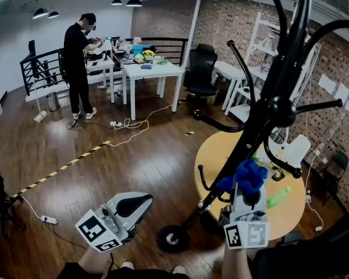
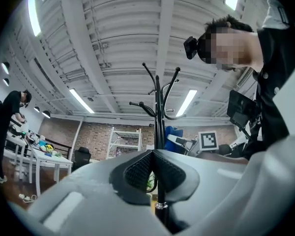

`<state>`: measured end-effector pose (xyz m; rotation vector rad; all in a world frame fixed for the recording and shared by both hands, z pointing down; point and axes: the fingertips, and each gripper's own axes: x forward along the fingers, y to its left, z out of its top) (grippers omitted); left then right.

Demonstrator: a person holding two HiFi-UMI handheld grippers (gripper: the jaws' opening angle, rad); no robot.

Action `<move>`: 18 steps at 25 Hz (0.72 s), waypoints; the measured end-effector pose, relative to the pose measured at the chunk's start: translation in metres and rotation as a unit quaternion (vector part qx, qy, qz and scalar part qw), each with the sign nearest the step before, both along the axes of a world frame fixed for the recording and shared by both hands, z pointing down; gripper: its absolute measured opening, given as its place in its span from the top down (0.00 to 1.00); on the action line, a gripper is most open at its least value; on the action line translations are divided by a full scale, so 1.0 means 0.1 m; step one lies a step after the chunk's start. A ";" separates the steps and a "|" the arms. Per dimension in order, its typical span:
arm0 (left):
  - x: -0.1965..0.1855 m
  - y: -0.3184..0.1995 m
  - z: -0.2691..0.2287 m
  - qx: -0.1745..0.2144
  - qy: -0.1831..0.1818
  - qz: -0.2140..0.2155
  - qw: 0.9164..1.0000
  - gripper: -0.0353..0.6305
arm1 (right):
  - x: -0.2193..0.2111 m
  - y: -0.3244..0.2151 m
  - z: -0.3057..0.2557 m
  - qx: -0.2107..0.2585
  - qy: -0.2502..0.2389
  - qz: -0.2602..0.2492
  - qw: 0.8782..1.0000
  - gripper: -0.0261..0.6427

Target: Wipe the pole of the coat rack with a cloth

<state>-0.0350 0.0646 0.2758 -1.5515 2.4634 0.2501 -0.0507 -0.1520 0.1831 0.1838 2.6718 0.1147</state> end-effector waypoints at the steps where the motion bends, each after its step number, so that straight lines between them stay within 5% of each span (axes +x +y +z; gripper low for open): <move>1: -0.02 0.13 0.00 0.002 -0.003 0.016 1.000 0.94 | 0.05 0.05 -0.07 0.014 -0.006 0.027 1.000 0.83; 6: -0.03 0.59 -0.07 0.010 -0.007 0.061 0.998 0.94 | 0.33 0.57 -0.48 0.081 -0.014 0.074 0.994 0.83; 18: 0.27 0.55 -0.38 0.051 -0.019 0.118 0.992 0.94 | 0.99 1.31 -1.87 0.166 -0.138 0.044 0.975 0.83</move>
